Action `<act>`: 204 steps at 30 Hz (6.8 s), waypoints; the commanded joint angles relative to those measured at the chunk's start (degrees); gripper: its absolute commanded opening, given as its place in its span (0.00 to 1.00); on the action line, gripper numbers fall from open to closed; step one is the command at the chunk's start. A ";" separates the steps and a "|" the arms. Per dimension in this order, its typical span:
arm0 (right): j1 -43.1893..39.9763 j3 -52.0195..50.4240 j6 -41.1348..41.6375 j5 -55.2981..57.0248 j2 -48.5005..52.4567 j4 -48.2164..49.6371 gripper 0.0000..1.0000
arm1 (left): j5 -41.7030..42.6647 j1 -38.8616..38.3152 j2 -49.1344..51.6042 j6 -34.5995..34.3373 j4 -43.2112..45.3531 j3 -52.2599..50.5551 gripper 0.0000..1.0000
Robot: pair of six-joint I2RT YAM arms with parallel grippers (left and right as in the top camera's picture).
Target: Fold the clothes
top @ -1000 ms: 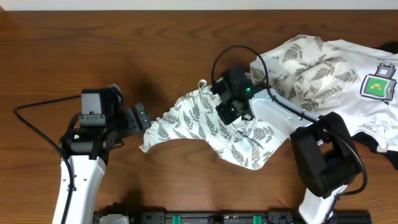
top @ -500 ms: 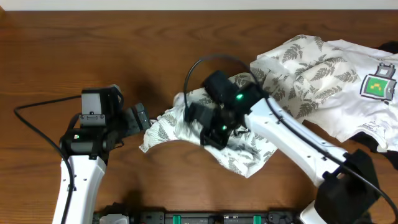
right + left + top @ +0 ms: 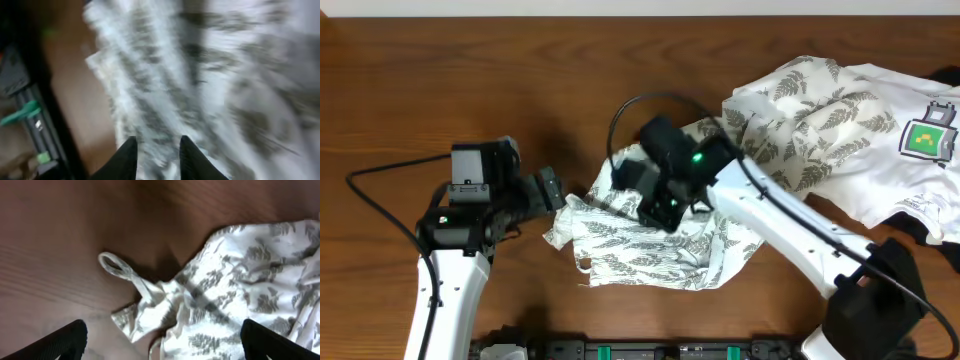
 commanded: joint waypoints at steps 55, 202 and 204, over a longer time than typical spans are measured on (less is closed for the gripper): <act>-33.38 6.82 18.03 21.27 -16.46 -8.98 0.32 | -8.37 7.45 21.20 -4.92 18.38 14.05 0.06; -66.62 12.63 12.35 2.27 4.74 13.84 0.01 | -7.78 3.39 25.09 -0.81 5.14 7.87 1.00; -64.32 12.63 10.60 2.27 2.23 12.48 0.01 | -5.27 3.39 26.62 -0.59 6.05 7.87 0.97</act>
